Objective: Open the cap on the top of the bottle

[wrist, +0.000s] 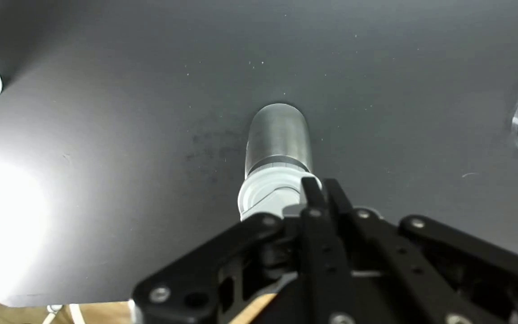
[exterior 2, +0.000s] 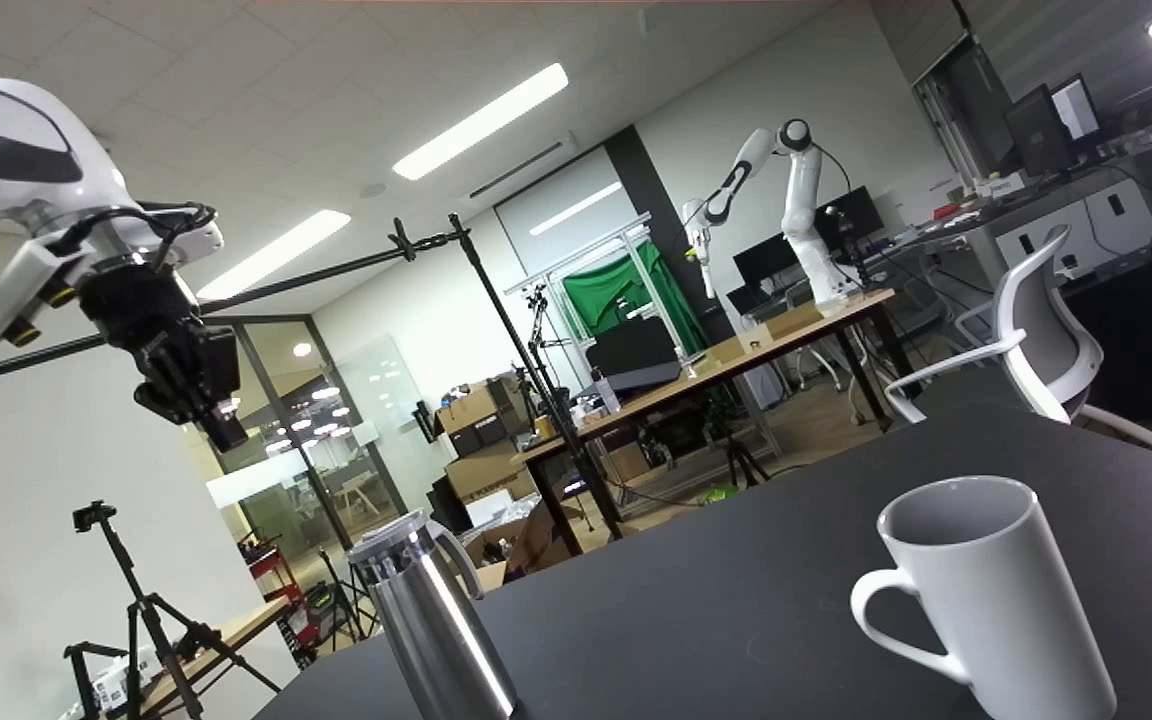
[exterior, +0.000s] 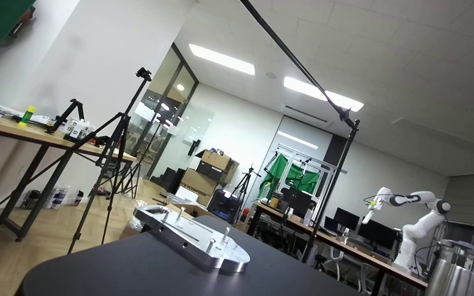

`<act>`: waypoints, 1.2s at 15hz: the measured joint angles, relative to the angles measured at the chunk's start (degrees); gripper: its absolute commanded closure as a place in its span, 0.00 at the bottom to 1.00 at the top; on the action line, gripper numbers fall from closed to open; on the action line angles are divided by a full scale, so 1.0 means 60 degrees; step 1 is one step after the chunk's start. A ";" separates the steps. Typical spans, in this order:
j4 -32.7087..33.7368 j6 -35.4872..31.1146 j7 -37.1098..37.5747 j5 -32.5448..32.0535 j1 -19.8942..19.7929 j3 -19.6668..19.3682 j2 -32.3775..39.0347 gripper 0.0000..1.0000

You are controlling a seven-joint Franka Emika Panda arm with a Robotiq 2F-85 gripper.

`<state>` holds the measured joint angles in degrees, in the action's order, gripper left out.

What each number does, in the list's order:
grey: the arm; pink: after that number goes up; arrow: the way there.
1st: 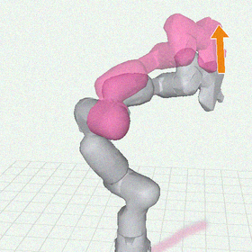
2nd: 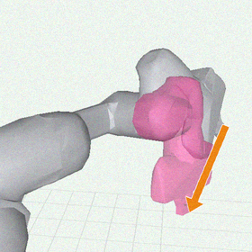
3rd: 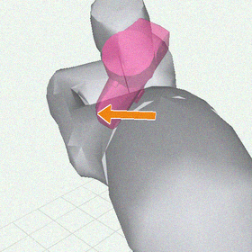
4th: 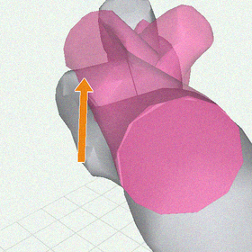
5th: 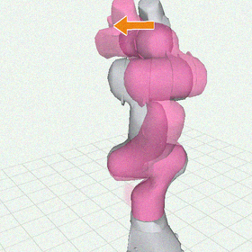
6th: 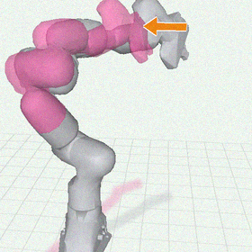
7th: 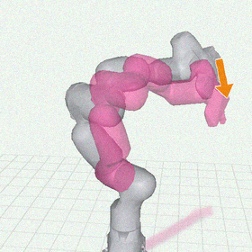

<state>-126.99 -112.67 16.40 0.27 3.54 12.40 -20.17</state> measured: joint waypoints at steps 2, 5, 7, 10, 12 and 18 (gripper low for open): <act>0.0010 0.0011 -0.0003 -0.0006 -0.0001 -0.0045 0.0227 1.00; 0.0031 0.0082 -0.0006 -0.0007 0.0016 -0.0048 0.0526 1.00; 0.0036 0.0251 0.0003 -0.0066 0.0053 -0.0037 0.0619 1.00; 0.0090 0.0696 0.0053 -0.0227 0.0079 -0.0019 0.0590 0.99; 0.0084 0.0726 0.0026 -0.0229 0.0090 -0.0023 0.0585 0.99; 0.0061 0.0711 0.0022 -0.0229 0.0092 -0.0024 0.0621 0.99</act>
<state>-126.63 -108.40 16.53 -1.10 4.09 12.25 -16.44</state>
